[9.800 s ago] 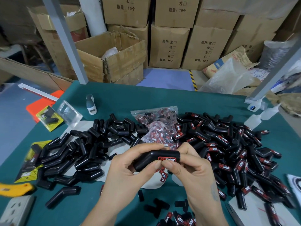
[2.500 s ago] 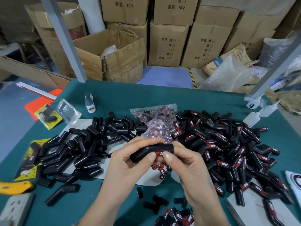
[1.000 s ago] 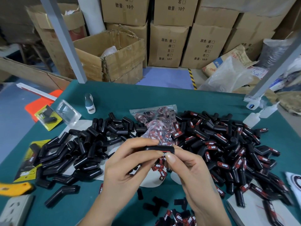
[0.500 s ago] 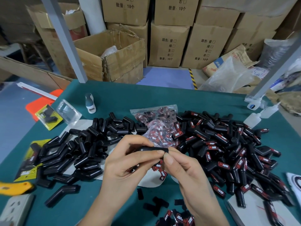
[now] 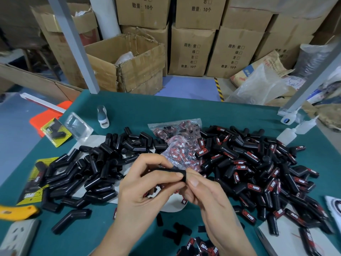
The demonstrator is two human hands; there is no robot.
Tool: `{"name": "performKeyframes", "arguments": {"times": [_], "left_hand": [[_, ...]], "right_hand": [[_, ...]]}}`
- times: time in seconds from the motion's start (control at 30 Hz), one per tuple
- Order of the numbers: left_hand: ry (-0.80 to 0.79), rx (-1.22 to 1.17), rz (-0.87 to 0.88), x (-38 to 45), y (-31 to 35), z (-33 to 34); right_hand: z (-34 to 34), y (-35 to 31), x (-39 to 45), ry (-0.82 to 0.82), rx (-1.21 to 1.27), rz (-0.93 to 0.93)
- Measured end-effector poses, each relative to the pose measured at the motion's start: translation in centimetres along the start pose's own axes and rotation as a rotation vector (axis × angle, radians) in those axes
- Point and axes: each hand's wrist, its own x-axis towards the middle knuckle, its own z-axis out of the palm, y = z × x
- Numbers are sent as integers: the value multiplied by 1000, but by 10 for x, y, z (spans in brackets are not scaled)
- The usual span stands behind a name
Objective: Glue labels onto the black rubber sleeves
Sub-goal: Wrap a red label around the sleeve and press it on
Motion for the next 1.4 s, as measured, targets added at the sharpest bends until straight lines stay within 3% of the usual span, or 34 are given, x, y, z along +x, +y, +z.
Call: {"name": "performKeyframes", "arguments": {"times": [0.27, 0.67, 0.93, 1.13, 1.4], "left_hand": [[-32, 3, 2, 2, 1, -3], [-120, 137, 84, 2, 5, -14], [-147, 0, -2, 0, 5, -16], [-101, -71, -110, -1, 2, -8], [-31, -192, -164, -2, 0, -5]], "right_hand": [[5, -4, 1, 92, 73, 12], [5, 0, 3, 85, 13, -18], [-6, -7, 1, 51, -120, -90], [-5, -13, 3, 200, -139, -114], [-2, -11, 1, 215, -172, -161]]}}
